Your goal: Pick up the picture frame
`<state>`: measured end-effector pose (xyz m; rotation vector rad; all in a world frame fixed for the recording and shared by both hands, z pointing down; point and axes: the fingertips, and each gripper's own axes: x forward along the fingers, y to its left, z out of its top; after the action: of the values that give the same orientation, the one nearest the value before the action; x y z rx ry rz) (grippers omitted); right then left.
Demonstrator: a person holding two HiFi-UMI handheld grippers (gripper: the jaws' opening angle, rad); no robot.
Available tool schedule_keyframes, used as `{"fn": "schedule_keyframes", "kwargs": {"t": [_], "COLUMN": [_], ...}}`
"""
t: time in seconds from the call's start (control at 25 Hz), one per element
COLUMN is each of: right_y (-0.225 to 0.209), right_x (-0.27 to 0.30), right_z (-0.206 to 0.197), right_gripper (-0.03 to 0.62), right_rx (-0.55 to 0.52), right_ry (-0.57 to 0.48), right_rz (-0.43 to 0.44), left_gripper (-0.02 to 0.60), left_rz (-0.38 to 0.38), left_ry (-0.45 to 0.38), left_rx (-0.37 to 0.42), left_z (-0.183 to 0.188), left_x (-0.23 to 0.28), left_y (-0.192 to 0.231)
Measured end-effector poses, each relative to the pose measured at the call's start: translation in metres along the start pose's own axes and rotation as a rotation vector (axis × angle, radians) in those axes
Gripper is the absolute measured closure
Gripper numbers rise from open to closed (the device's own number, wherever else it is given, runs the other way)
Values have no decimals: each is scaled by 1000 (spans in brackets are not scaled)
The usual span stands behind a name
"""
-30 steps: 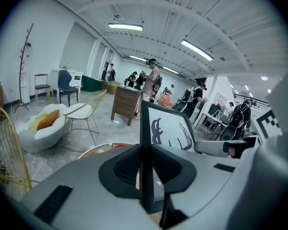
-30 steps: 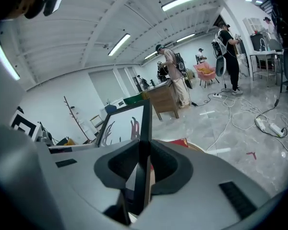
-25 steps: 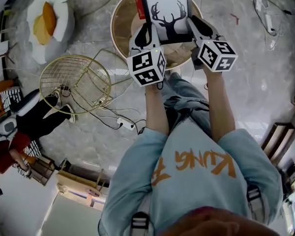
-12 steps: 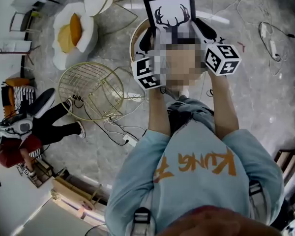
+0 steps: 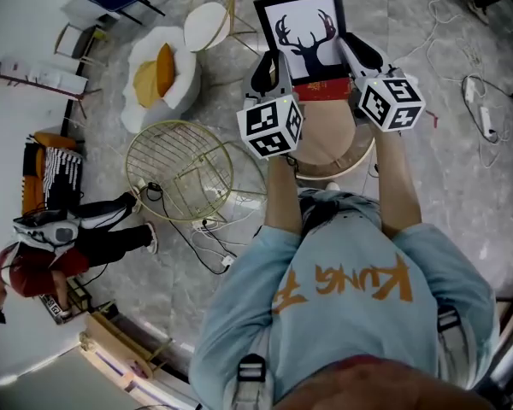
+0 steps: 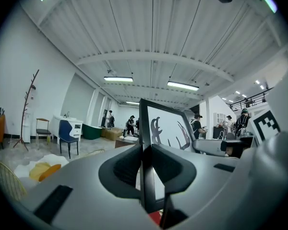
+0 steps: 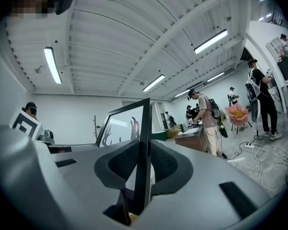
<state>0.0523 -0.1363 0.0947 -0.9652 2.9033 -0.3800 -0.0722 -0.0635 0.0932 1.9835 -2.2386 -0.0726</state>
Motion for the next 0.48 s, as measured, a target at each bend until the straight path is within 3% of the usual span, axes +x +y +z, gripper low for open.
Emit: {"fn": "schedule_keyframes", "kwargs": {"t": [0.24, 0.48], "right_y": [6, 13], "right_x": [17, -2], "right_z": [24, 42], "right_gripper": [525, 525], "right_rx": [-23, -42], "right_ry": [-45, -61], "right_rz": [70, 79], "left_gripper": [501, 500], "left_rz": [48, 40], "left_ry": [-58, -77], "left_rx": [27, 36], "left_z": [27, 43], "left_x": [4, -12], "left_y": [6, -9]}}
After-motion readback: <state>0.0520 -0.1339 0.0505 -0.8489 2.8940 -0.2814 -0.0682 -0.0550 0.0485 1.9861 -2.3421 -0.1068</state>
